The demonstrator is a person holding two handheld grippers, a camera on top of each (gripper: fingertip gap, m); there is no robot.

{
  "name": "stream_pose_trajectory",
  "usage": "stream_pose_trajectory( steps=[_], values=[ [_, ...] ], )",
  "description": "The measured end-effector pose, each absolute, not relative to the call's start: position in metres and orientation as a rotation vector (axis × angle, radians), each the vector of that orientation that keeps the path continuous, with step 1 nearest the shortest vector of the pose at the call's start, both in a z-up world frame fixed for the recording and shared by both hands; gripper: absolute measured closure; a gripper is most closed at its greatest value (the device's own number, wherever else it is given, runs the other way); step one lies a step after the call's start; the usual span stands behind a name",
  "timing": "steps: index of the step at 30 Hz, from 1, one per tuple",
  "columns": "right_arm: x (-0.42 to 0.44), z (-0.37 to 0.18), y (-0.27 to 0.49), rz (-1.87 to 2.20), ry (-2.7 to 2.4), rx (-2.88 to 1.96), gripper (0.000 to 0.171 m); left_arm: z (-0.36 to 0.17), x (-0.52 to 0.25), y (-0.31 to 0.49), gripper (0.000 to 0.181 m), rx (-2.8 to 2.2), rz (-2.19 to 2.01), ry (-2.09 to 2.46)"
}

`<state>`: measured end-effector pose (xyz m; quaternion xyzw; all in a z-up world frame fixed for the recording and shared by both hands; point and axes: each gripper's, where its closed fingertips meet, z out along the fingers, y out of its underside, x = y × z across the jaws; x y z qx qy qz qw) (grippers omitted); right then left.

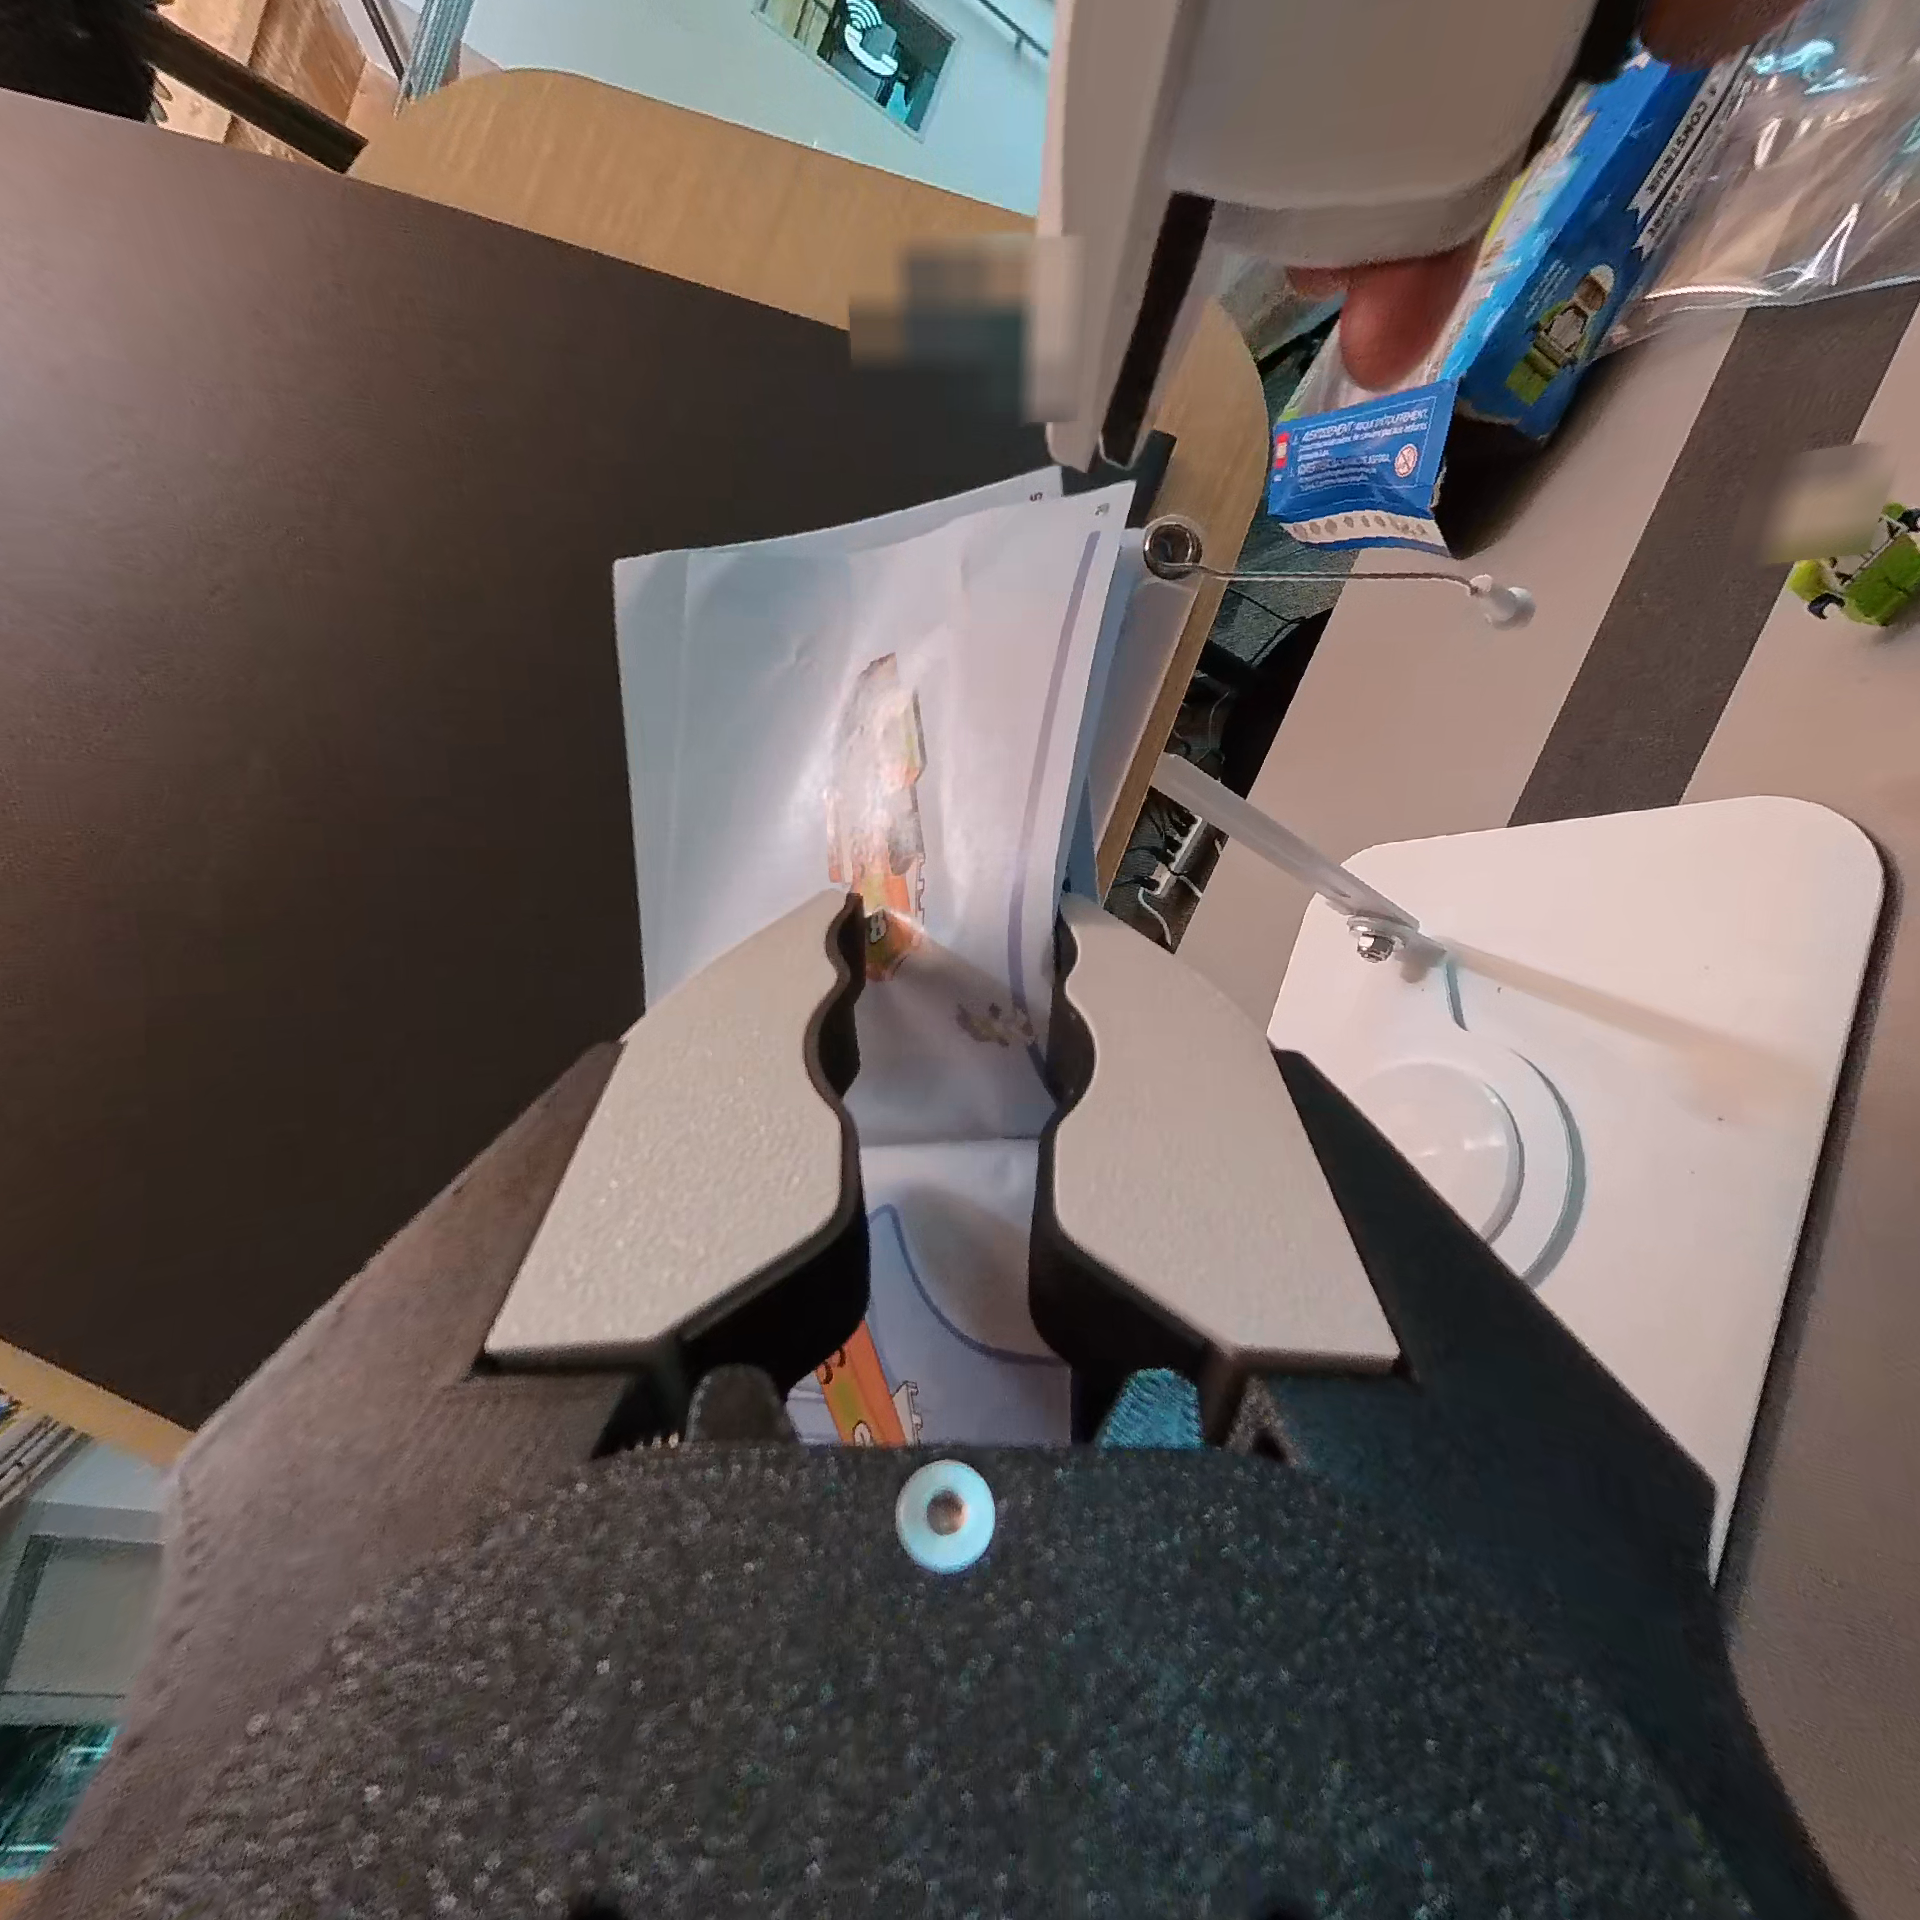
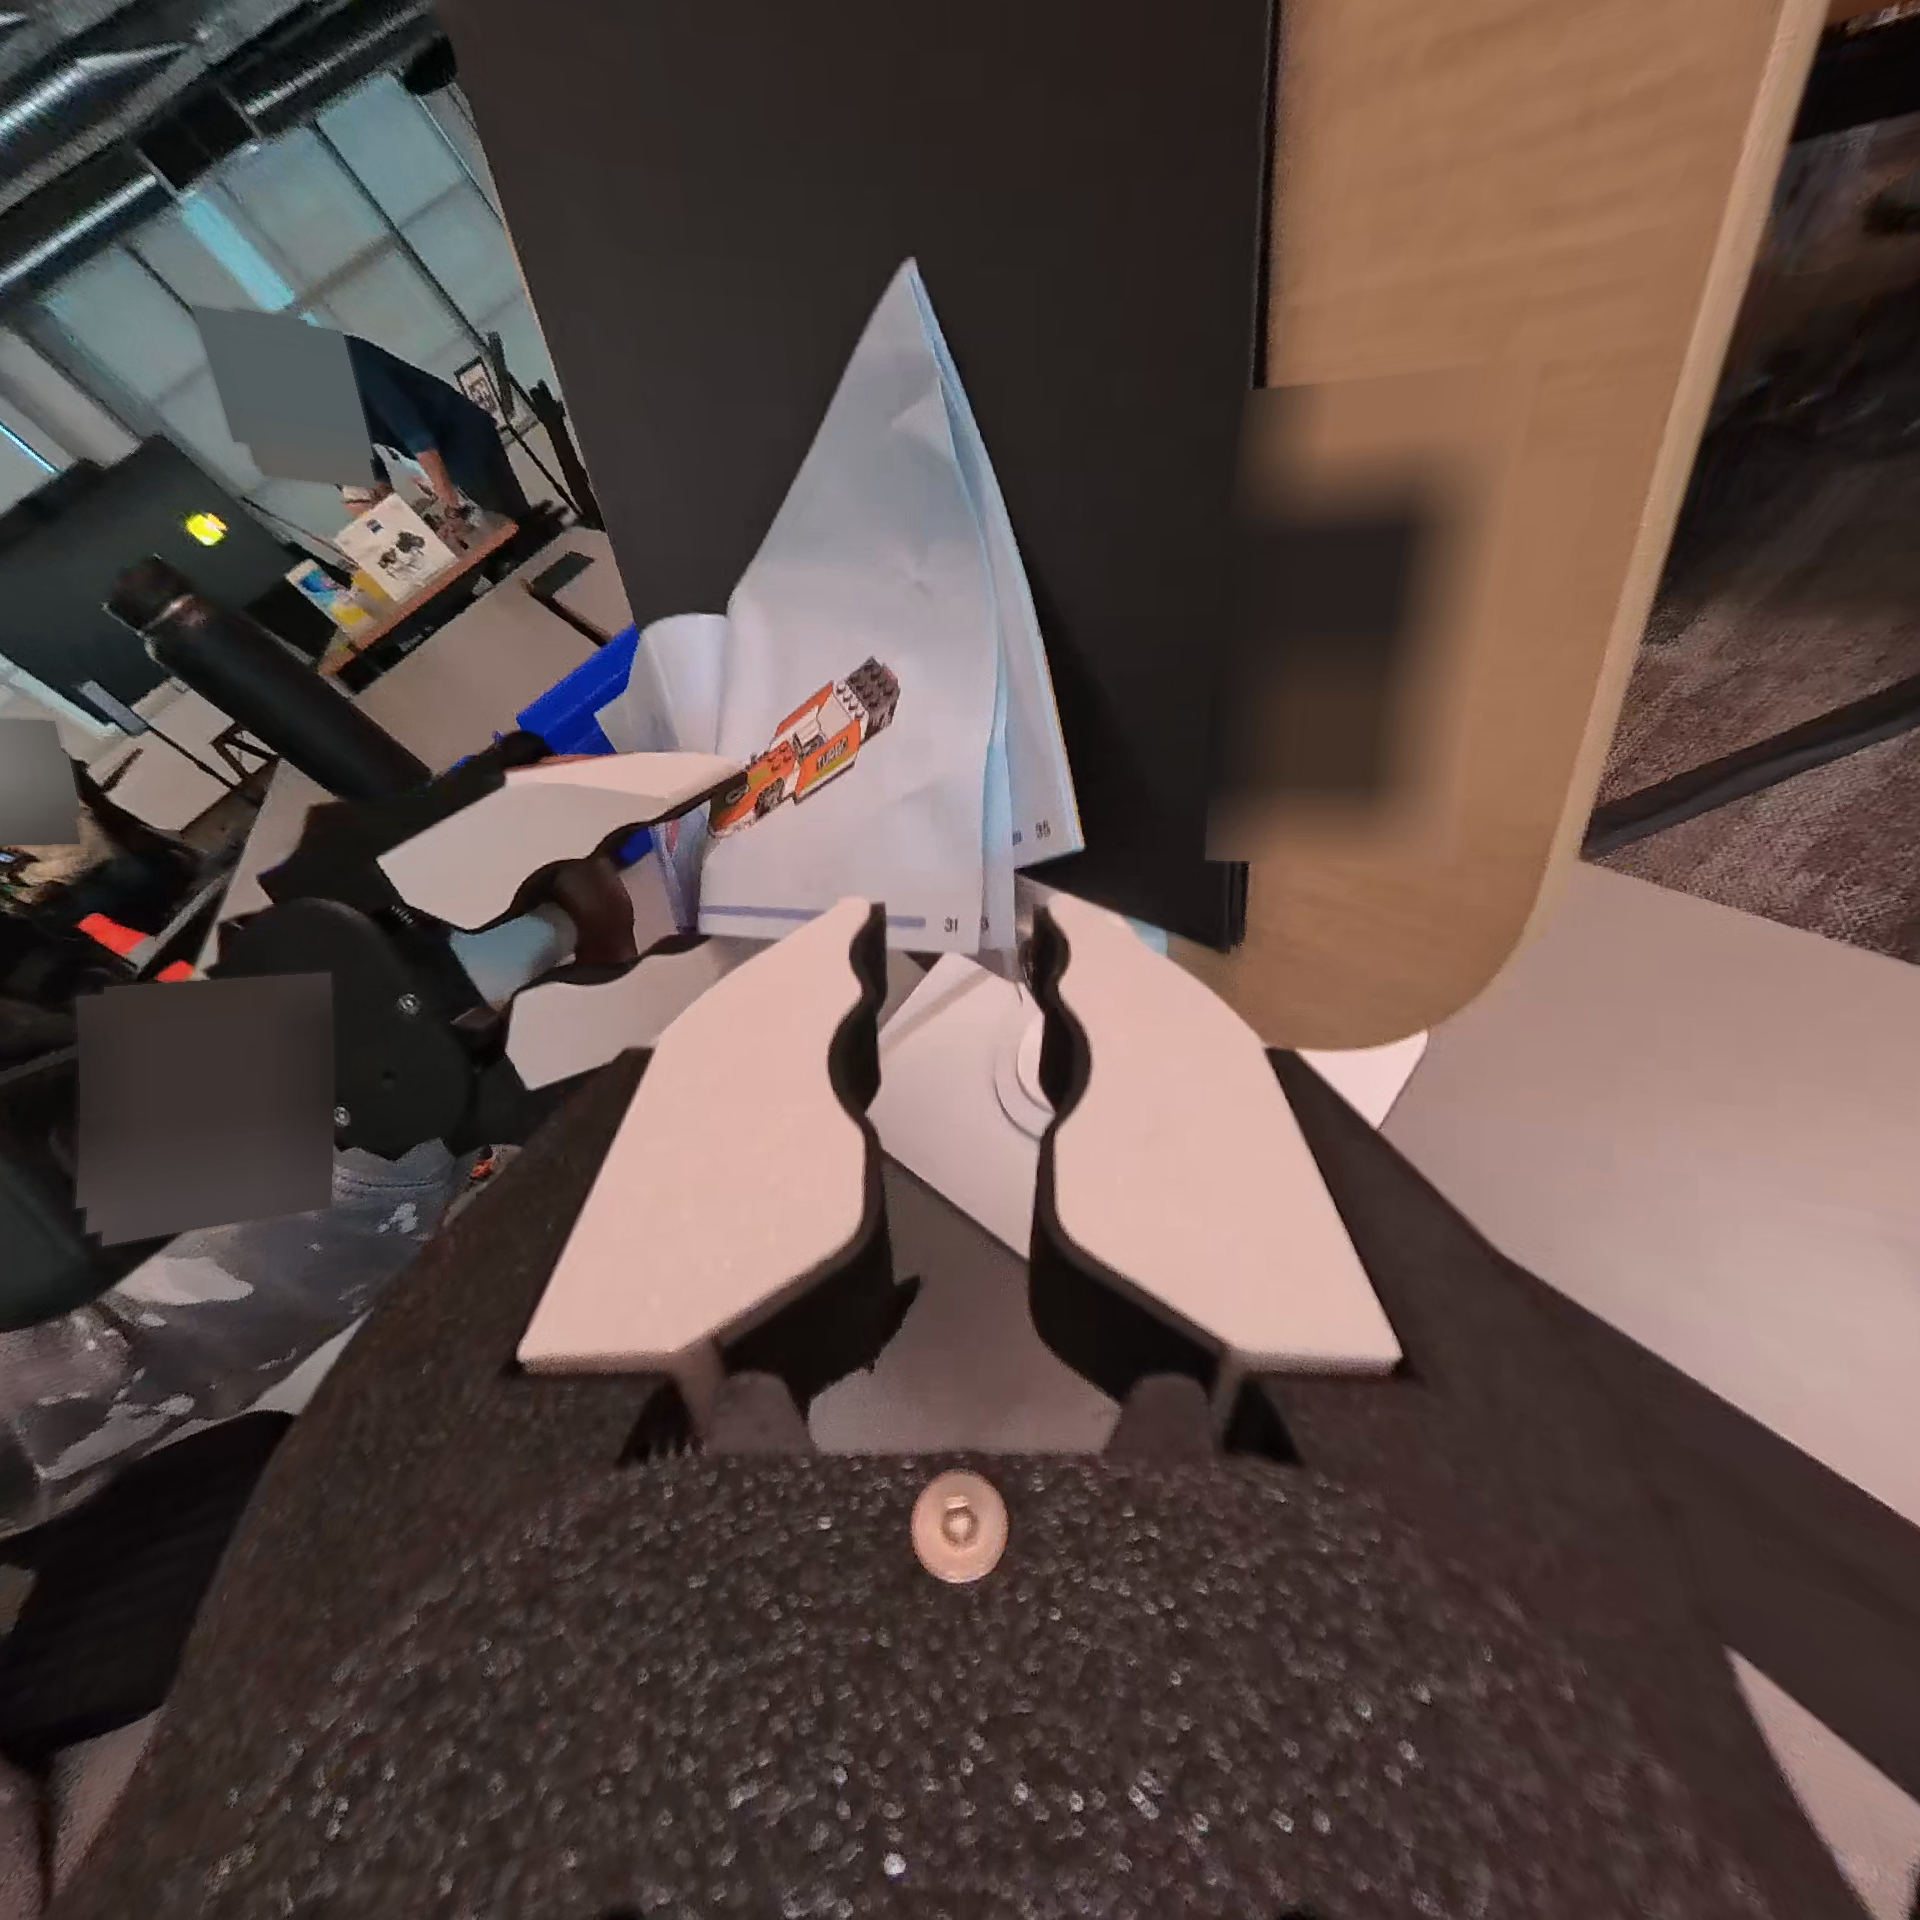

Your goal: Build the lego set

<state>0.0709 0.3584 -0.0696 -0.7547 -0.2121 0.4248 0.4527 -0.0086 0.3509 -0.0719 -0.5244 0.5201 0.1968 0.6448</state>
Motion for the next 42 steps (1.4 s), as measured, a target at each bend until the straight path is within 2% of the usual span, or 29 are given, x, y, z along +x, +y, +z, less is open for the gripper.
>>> stream_pose_trajectory(
  steps=[7,13,20,29,42],
  values=[
    [0.064,-0.062,0.358,1.087,-0.532,-1.823,0.150,-0.073,-0.009,0.352,0.149,-1.196,0.447,1.186],
    [0.070,-0.070,0.363,1.053,-0.487,-1.870,0.145,-0.072,-0.009,0.351,0.150,-1.208,0.413,1.177],
    [0.062,-0.066,0.352,1.159,-0.500,-1.841,0.149,-0.072,-0.009,0.351,0.150,-1.213,0.394,1.172],
    [0.059,-0.071,0.355,1.102,-0.514,-1.857,0.146,-0.072,-0.009,0.351,0.150,-1.215,0.385,1.172],
    [0.044,-0.032,0.358,1.234,-0.498,-1.689,0.152,-0.072,-0.008,0.352,0.150,-1.211,0.387,1.175]
  ],
)
